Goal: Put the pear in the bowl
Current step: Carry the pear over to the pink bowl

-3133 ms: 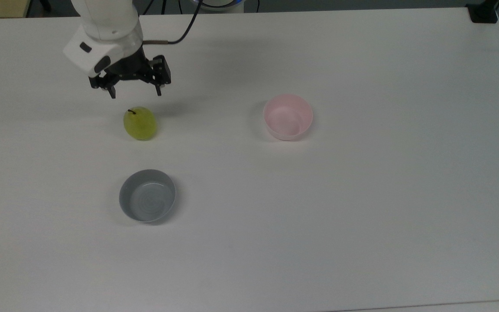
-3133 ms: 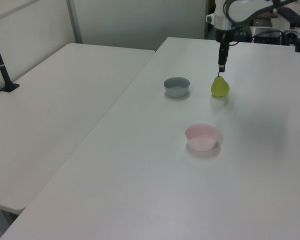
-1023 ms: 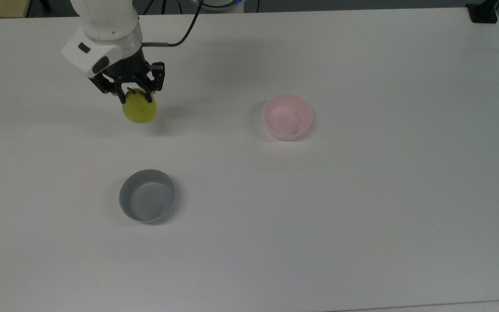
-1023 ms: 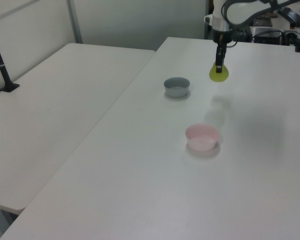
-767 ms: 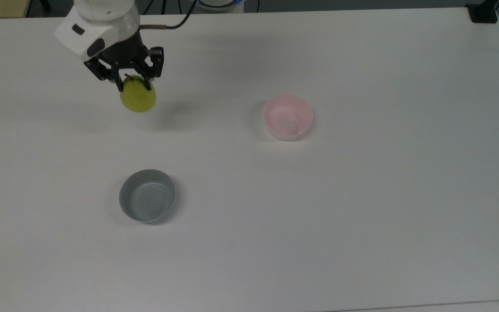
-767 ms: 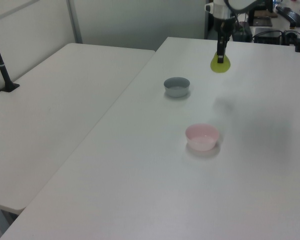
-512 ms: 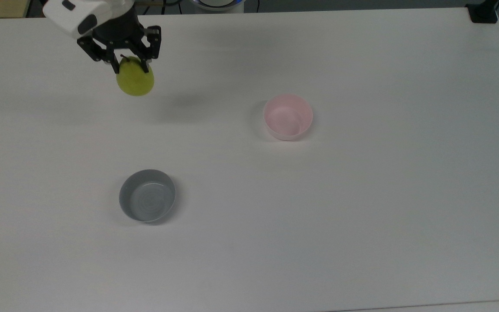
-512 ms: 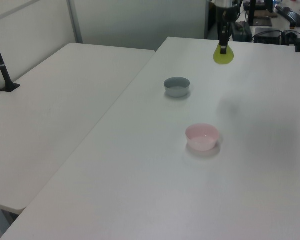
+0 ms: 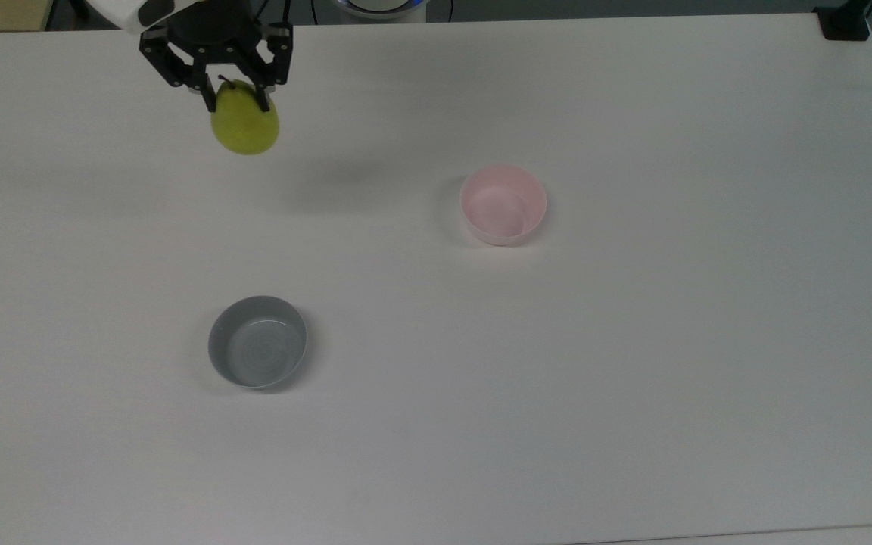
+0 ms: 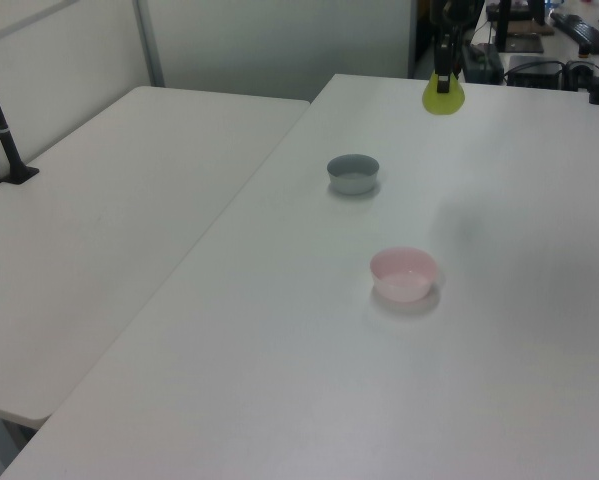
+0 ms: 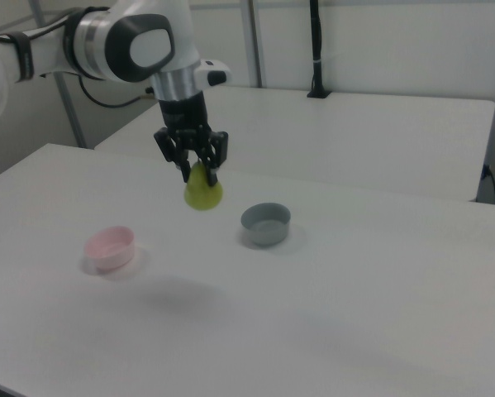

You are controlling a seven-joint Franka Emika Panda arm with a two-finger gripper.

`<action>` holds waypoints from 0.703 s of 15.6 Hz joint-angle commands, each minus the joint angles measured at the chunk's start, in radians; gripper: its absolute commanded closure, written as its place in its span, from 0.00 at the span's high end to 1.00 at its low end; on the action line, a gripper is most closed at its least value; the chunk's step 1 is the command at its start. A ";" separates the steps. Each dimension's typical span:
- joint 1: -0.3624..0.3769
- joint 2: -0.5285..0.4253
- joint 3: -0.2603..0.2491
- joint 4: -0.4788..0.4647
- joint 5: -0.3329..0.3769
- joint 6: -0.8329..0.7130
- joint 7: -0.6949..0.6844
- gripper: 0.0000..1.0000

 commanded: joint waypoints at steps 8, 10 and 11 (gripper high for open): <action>0.323 -0.087 -0.091 -0.038 0.083 -0.030 0.195 0.09; 0.377 -0.084 -0.103 -0.081 0.149 -0.007 0.194 0.09; 0.386 -0.084 -0.103 -0.110 0.152 0.022 0.194 0.09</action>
